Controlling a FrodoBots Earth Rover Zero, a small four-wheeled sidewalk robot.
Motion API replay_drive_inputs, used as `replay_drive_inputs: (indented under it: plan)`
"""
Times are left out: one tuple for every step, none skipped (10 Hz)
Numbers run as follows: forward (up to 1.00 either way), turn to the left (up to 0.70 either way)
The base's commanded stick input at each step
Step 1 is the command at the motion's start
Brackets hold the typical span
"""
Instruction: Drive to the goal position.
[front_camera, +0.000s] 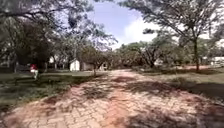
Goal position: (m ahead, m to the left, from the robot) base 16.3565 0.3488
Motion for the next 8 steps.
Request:
replay_drive_inputs:
  plan:
    - [0.7,0.0]
    - [0.7,0.0]
    - [0.7,0.0]
    - [0.7,0.0]
    - [0.7,0.0]
    - [0.7,-0.18]
    - [0.7,-0.35]
    - [0.7,-0.35]
